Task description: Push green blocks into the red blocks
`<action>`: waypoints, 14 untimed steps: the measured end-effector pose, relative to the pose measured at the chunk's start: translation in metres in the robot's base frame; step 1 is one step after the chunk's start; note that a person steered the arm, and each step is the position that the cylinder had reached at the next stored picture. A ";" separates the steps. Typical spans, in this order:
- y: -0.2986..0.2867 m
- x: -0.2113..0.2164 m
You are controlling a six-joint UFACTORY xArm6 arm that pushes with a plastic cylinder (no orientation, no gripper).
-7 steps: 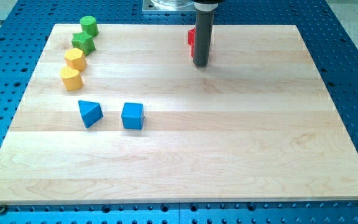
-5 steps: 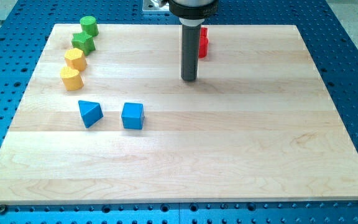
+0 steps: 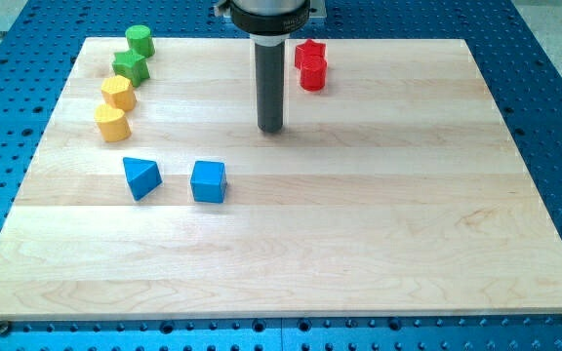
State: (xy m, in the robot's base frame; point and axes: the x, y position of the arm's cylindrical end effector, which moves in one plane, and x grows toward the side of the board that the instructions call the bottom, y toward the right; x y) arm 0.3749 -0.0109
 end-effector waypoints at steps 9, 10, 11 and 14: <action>-0.044 0.020; -0.084 0.002; -0.120 0.037; -0.282 0.007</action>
State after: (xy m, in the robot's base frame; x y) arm 0.3817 -0.2928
